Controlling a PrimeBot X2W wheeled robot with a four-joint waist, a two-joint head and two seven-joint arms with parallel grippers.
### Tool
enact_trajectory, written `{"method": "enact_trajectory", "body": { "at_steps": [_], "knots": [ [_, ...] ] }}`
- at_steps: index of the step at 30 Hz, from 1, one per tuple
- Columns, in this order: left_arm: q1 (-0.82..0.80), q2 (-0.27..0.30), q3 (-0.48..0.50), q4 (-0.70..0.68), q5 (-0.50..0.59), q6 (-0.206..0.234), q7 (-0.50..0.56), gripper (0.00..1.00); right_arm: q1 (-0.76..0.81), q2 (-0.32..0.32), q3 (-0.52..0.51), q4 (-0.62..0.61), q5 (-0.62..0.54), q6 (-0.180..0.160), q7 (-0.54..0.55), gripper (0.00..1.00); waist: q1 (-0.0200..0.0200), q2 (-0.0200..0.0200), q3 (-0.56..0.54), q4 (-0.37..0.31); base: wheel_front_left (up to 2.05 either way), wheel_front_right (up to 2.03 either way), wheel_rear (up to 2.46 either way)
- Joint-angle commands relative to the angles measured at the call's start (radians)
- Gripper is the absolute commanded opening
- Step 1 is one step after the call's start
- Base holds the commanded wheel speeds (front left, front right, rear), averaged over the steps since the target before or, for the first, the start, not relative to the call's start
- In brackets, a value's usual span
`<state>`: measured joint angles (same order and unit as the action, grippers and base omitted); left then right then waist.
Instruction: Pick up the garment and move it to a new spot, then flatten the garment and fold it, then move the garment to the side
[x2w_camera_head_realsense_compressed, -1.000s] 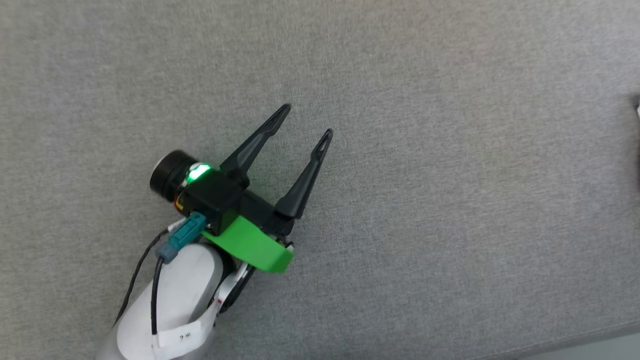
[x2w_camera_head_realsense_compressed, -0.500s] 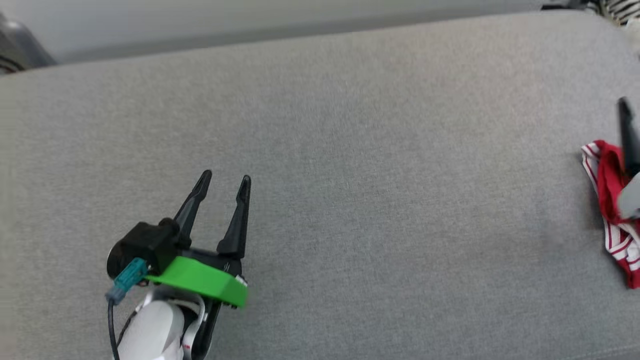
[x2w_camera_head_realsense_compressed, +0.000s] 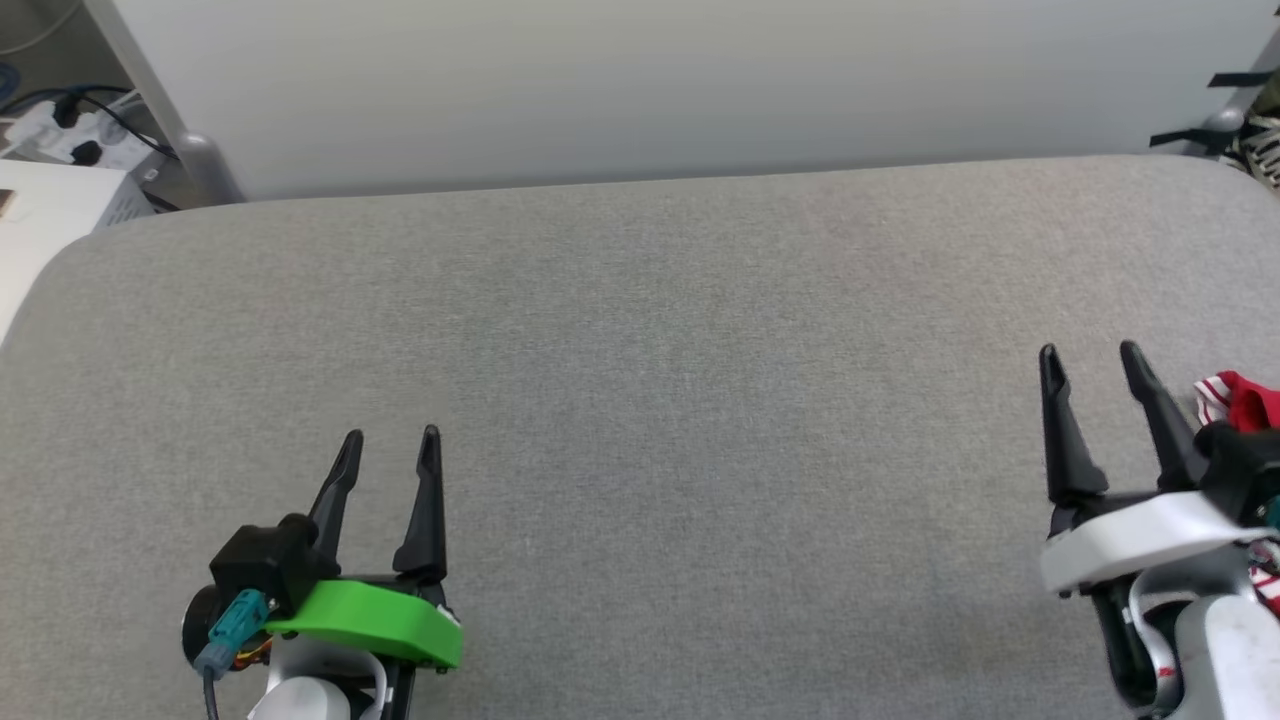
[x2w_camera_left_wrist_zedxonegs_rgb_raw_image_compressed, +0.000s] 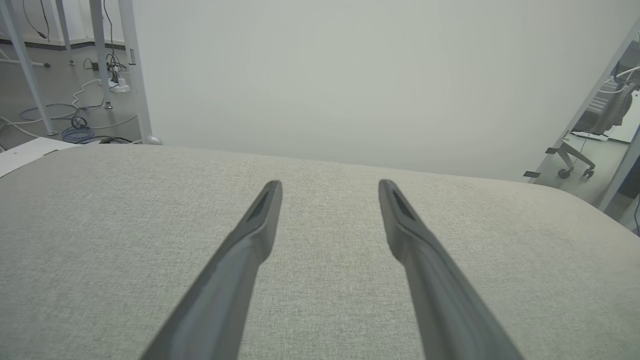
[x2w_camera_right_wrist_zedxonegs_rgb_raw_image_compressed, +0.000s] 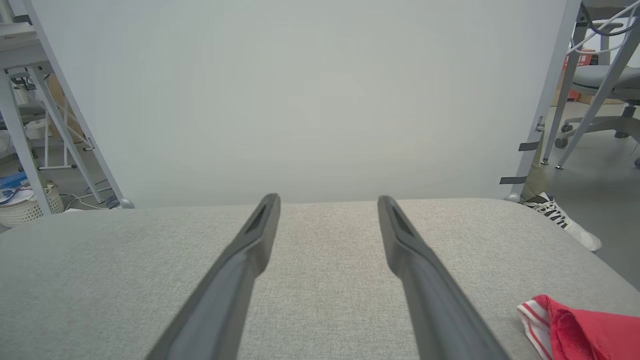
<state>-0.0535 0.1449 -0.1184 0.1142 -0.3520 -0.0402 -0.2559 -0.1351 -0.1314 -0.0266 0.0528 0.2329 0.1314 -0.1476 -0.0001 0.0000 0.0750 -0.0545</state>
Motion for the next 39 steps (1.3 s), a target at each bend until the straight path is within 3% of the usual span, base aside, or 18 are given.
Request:
{"method": "enact_trajectory", "body": {
  "at_steps": [1, 13, 31, 32, 39],
  "knots": [
    [0.018, -0.007, 0.016, 0.002, 0.013, -0.005, -0.006, 1.00, 0.022, 0.009, 0.005, 0.009, -0.008, -0.001, -0.016, 1.00, 0.0001, 0.0000, -0.017, 0.020, 0.00, 0.00, 0.00],
    [0.043, -0.061, 0.093, -0.005, 0.090, -0.063, -0.006, 1.00, 0.091, 0.072, 0.024, 0.060, -0.019, -0.001, -0.095, 1.00, 0.0001, 0.0000, -0.024, 0.038, 0.00, 0.00, 0.00],
    [0.046, -0.093, 0.141, -0.027, 0.111, -0.087, -0.006, 1.00, 0.080, 0.081, 0.031, 0.074, -0.015, -0.001, -0.109, 1.00, 0.0001, 0.0000, -0.028, 0.029, 0.00, 0.00, 0.00],
    [0.046, -0.093, 0.141, -0.026, 0.111, -0.087, -0.006, 0.00, 0.080, 0.081, 0.031, 0.075, -0.013, -0.001, -0.110, 0.00, 0.0001, 0.0000, -0.027, 0.029, 0.00, 0.00, 0.00],
    [0.032, -0.088, 0.135, -0.028, 0.113, -0.076, 0.010, 0.00, 0.083, 0.079, 0.029, 0.068, -0.022, 0.000, -0.095, 0.00, 0.0001, 0.0000, -0.029, 0.030, 0.00, 0.00, 0.00]
  ]
}}
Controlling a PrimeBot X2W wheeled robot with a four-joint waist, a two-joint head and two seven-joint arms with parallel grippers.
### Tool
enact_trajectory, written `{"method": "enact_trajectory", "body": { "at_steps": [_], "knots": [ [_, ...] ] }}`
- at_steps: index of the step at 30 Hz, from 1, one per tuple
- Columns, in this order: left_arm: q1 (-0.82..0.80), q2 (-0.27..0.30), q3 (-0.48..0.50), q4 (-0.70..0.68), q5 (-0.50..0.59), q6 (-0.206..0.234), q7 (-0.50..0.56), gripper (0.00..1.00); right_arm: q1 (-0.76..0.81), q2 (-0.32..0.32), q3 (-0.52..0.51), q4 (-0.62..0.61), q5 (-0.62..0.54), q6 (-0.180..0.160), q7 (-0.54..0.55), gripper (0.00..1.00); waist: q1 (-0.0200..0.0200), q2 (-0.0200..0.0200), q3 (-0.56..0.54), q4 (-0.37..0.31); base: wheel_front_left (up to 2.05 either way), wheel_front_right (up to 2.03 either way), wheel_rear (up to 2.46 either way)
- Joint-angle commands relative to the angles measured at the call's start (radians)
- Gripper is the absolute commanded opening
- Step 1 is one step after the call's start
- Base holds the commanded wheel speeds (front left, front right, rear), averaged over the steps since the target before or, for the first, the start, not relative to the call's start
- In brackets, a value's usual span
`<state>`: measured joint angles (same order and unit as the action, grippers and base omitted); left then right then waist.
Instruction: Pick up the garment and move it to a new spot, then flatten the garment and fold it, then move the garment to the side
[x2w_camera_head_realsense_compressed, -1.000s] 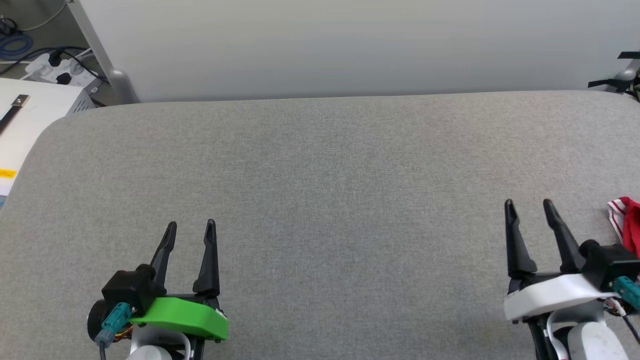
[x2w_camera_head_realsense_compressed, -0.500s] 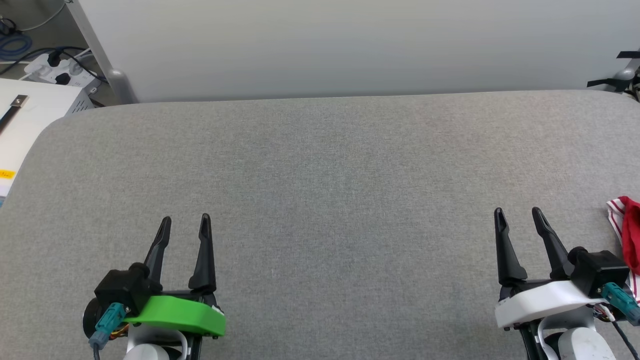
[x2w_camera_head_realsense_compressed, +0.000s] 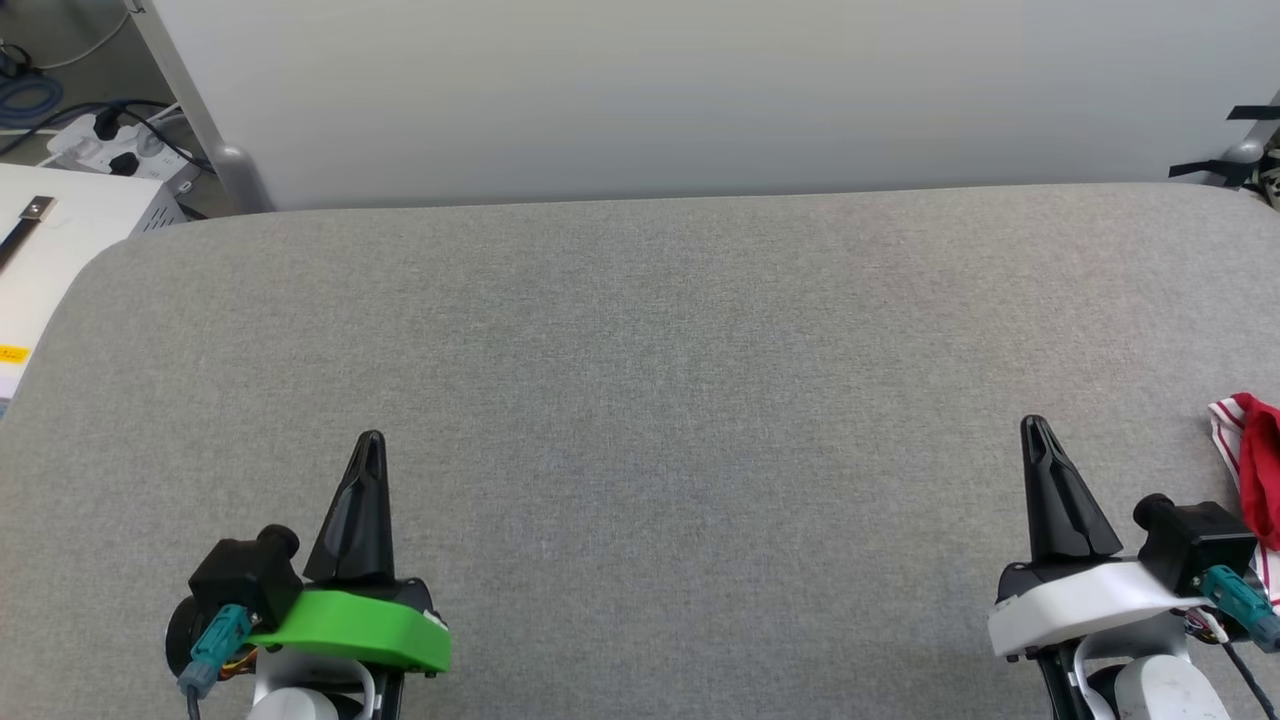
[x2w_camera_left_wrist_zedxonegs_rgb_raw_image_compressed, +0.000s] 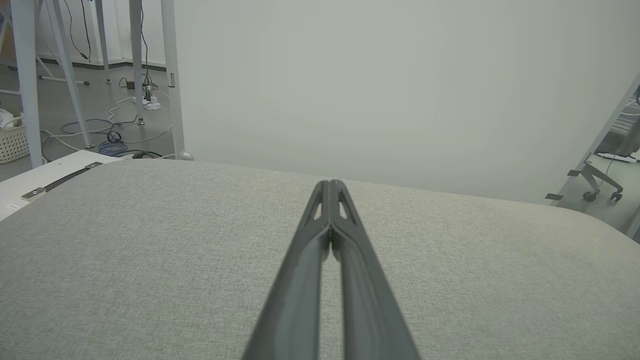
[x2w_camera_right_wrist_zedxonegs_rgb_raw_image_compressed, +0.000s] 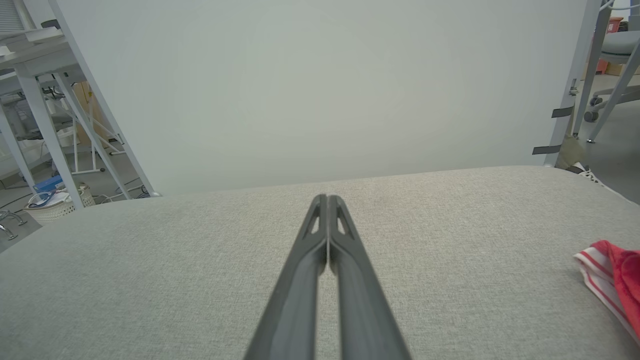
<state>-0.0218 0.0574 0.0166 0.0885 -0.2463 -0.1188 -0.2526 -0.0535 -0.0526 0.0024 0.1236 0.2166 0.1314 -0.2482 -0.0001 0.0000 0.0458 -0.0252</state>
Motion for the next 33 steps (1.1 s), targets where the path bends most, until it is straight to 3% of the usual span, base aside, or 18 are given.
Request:
{"method": "enact_trajectory", "body": {
  "at_steps": [1, 33],
  "knots": [
    [0.001, 0.000, 0.000, -0.003, 0.009, 0.003, 0.008, 0.00, 0.002, 0.000, 0.000, -0.004, -0.007, 0.000, 0.007, 0.00, 0.0001, 0.0000, -0.001, 0.000, 0.00, 0.00, 0.00],
    [0.006, -0.002, -0.004, -0.025, 0.072, 0.034, 0.072, 0.00, 0.016, 0.001, -0.001, -0.036, -0.063, 0.000, 0.071, 0.00, 0.0001, 0.0000, -0.013, 0.007, 0.00, 0.00, 0.00]
  ]
}}
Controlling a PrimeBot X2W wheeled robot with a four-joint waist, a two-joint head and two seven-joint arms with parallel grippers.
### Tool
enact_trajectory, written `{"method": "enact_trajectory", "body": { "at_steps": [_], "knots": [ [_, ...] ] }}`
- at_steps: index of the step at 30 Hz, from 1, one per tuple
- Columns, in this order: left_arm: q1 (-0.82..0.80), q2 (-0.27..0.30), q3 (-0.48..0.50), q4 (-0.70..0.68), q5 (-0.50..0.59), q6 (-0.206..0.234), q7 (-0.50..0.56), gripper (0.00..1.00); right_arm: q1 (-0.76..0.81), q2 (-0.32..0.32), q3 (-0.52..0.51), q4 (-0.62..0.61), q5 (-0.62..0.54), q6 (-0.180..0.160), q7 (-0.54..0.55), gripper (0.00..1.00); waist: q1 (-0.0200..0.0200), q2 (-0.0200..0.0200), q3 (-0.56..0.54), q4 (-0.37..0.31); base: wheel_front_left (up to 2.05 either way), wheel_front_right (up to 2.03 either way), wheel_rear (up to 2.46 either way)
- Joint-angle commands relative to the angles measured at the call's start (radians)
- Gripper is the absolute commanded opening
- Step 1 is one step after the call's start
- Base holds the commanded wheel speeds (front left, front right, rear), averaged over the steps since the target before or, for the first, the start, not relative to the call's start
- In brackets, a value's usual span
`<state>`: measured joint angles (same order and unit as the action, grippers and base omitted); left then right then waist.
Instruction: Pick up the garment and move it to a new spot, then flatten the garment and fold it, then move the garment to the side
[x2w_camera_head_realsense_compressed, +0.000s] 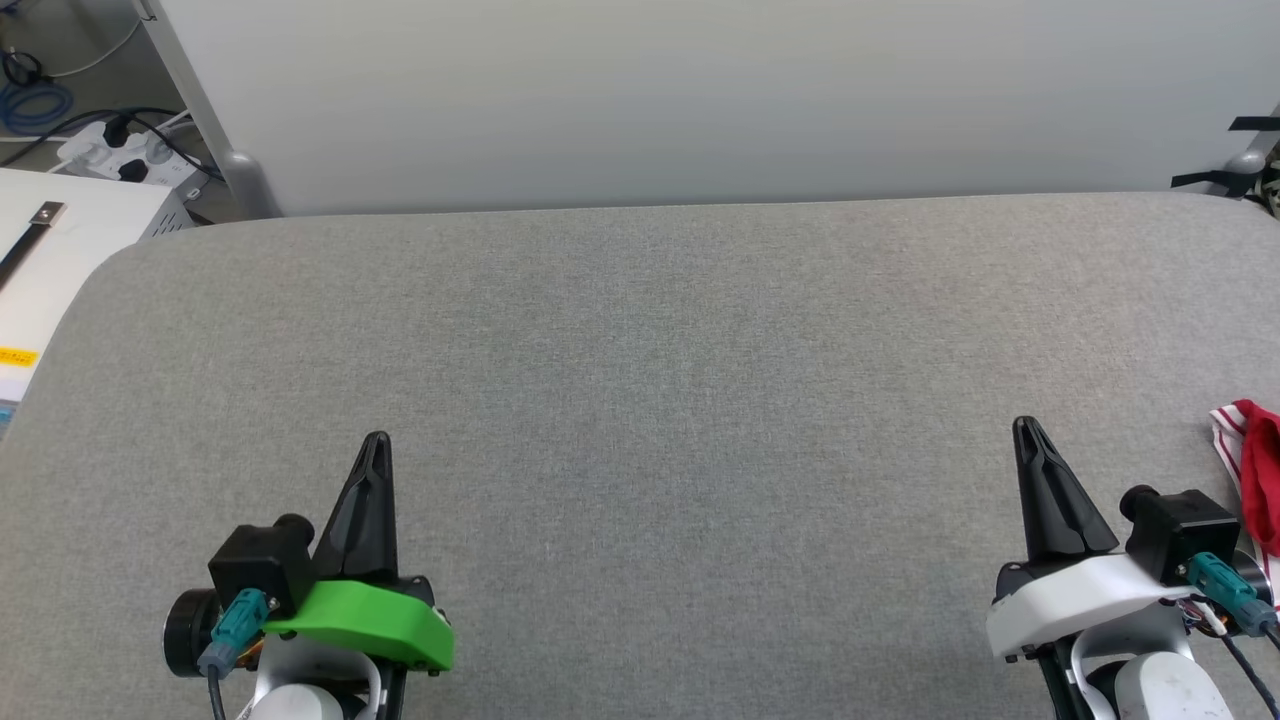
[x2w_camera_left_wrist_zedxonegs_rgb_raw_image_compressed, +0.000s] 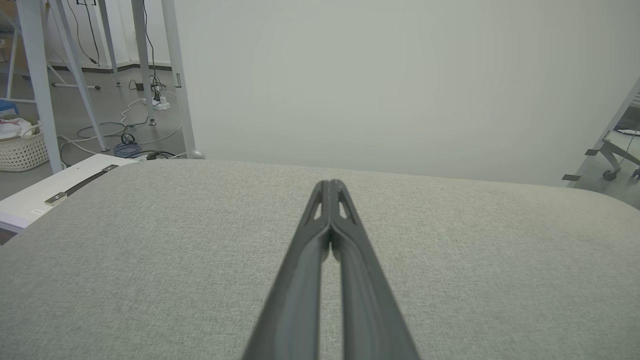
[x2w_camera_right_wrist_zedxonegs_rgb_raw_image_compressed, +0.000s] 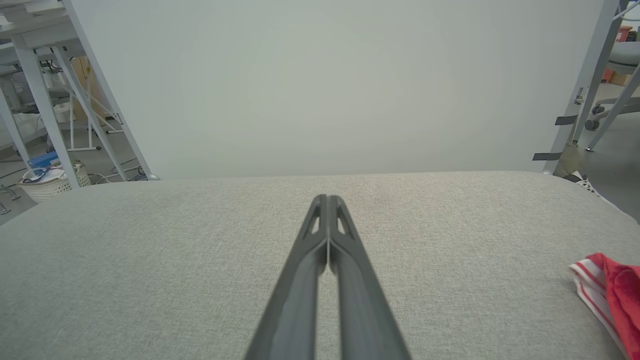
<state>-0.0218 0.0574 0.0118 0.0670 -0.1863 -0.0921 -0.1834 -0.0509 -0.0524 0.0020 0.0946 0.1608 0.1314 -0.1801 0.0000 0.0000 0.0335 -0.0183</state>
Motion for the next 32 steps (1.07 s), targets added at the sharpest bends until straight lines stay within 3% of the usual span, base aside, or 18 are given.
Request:
{"method": "enact_trajectory", "body": {
  "at_steps": [1, 32],
  "knots": [
    [0.007, -0.002, 0.001, -0.005, 0.014, 0.008, 0.005, 0.00, 0.013, 0.001, 0.000, -0.007, -0.008, 0.000, 0.004, 0.00, 0.0000, 0.0000, 0.000, 0.000, 0.00, 0.00, 0.00],
    [0.012, -0.004, -0.004, -0.026, 0.074, 0.037, 0.067, 0.00, 0.026, 0.001, -0.001, -0.038, -0.061, 0.000, 0.066, 0.00, 0.0000, 0.0000, -0.012, 0.007, 0.00, 0.00, 0.00]
  ]
}}
